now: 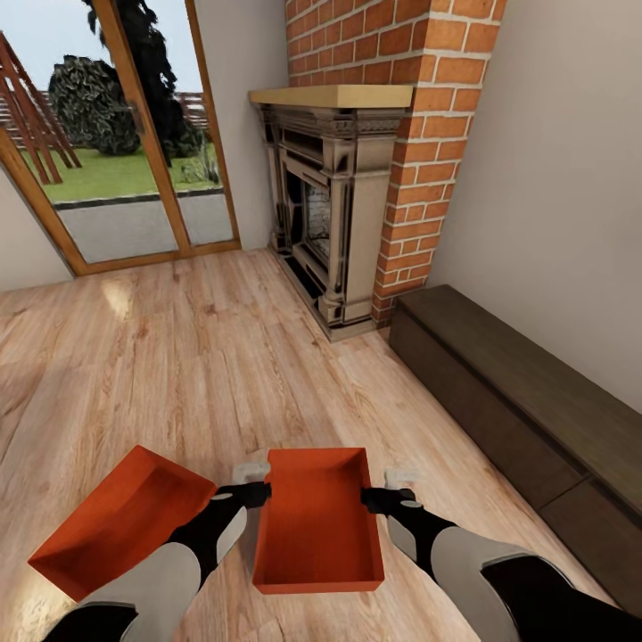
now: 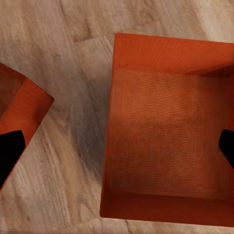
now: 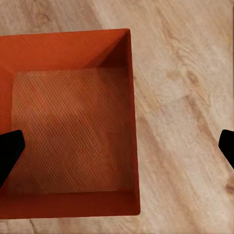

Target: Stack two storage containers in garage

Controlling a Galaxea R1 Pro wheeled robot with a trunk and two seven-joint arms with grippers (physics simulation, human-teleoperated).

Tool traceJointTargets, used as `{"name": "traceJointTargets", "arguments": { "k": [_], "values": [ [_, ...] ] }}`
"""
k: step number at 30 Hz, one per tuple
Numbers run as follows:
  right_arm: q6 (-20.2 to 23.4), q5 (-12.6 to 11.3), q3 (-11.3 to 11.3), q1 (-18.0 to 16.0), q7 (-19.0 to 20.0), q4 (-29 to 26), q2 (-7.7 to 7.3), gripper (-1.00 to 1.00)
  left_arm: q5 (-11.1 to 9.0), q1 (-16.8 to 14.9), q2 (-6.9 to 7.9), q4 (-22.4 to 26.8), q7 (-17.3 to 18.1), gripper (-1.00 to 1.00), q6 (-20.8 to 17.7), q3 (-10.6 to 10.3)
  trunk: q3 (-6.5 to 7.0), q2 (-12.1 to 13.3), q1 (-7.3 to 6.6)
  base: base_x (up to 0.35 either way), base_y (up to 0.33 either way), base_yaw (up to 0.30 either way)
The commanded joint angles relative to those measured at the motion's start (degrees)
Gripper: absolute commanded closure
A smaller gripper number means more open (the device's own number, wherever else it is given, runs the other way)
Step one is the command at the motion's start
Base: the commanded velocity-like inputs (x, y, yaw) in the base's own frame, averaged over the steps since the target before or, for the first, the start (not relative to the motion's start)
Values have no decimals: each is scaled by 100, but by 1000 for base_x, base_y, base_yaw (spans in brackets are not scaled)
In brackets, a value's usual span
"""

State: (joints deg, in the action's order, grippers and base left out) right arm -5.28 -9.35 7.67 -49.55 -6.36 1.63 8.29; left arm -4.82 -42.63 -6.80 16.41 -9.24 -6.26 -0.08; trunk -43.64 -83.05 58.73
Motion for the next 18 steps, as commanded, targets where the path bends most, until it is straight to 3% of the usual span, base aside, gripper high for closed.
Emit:
{"name": "traceJointTargets", "arguments": {
  "k": [1,18],
  "values": [
    [-57,-56,49,-9,-10,19,1,-100,-57,0,-19,15,-52,-100,-28,-2,-4,-2,0,0,0,0],
    [-120,13,51,-11,-75,13,7,-100,-103,0,-110,-254,-94,-100,-38,17,-4,-2,0,0,0,0]
  ]
}}
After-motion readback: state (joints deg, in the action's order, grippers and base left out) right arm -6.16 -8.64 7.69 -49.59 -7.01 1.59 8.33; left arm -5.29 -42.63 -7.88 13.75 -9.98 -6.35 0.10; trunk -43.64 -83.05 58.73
